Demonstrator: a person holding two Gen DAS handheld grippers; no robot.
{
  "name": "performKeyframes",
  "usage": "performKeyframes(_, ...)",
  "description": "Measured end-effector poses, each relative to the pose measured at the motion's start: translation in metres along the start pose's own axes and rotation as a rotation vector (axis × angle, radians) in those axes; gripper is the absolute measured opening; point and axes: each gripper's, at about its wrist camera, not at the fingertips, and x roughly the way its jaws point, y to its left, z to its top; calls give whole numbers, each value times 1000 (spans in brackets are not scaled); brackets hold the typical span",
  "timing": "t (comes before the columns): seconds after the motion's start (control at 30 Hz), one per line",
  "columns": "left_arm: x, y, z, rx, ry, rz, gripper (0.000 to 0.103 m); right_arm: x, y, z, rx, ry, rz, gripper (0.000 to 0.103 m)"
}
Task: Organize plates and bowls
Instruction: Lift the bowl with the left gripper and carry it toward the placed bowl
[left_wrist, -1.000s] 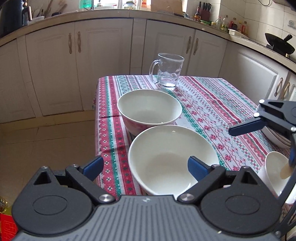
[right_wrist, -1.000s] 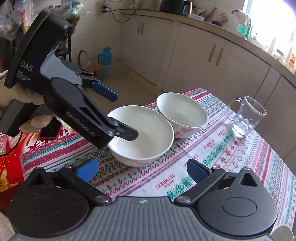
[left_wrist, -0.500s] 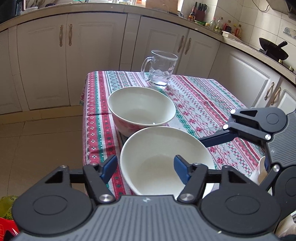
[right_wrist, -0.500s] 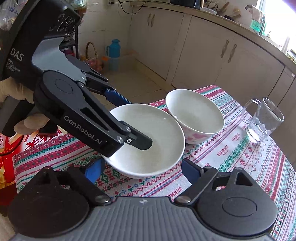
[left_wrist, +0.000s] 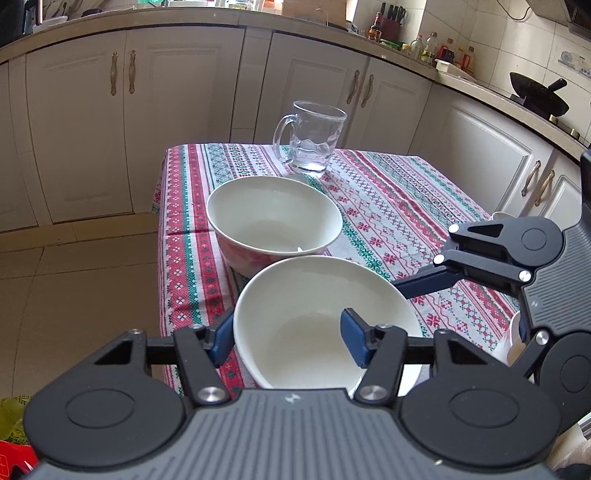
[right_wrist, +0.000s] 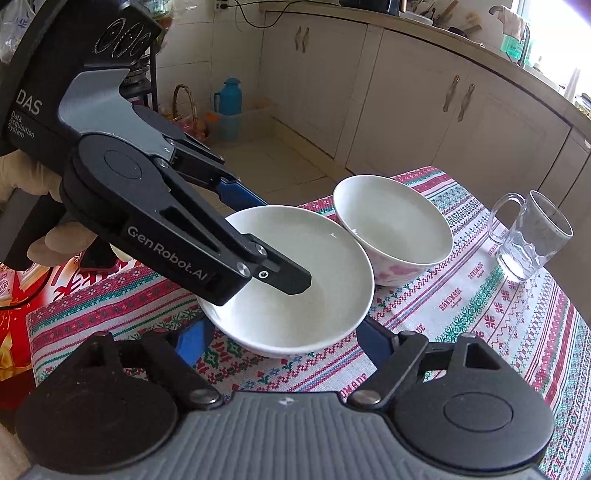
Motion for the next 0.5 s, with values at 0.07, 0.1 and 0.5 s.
performKeyframes(0.07, -1, -1, 0, 3, 1, -2, 58, -1, 0, -1, 2, 1, 1, 87)
performKeyframes(0.1, -2, -3, 0, 5, 0, -2, 58, -2, 0, -1, 4, 0, 3, 87)
performKeyframes(0.5, -22, -29, 4, 47, -22, -9, 58, -33, -1, -11, 32, -37, 6, 87)
